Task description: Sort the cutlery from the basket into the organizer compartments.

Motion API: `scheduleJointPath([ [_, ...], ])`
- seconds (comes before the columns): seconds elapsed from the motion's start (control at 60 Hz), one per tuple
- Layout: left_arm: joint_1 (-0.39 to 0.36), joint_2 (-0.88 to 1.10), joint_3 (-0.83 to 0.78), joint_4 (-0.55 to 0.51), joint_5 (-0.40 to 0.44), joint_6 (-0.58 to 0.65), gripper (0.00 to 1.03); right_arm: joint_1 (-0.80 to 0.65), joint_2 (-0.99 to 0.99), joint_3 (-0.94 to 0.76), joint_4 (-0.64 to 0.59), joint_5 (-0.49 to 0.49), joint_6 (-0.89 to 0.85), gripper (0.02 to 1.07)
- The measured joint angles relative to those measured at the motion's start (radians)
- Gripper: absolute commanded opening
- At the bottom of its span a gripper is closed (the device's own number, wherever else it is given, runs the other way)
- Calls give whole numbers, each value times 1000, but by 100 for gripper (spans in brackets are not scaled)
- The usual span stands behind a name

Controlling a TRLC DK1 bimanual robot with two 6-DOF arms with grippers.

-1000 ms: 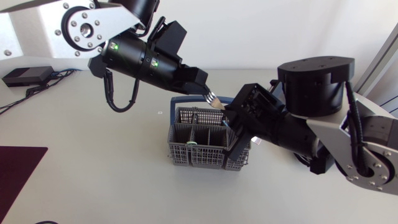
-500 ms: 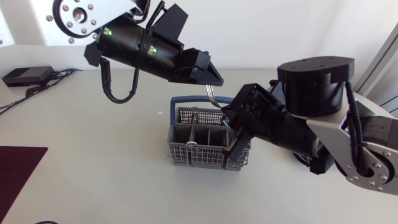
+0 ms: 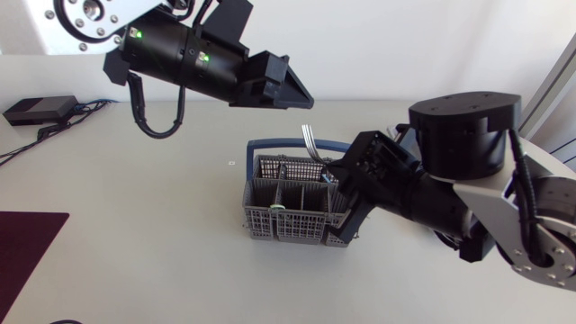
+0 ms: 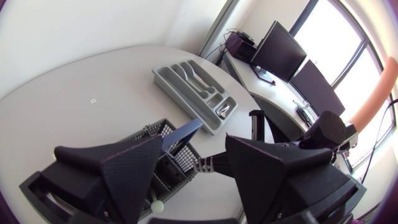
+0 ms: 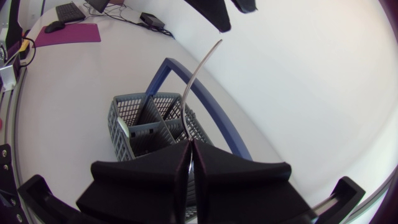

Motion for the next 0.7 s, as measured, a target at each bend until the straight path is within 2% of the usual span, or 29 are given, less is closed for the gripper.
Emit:
scheduleJointPath([
  [0.2,64,-27,15,6,-18,38,75,-113,-129,0,-64,-5,-1,8],
  [0.383,89,-33,5,8,-69,137,75,-354,-182,10,-87,-87,-4,8],
  [0.567,74,-64,-82,6,-148,287,75,-676,-93,46,-54,-211,-4,8],
  [0.7,26,-105,-172,6,-201,403,74,-840,39,92,8,-241,-3,8],
])
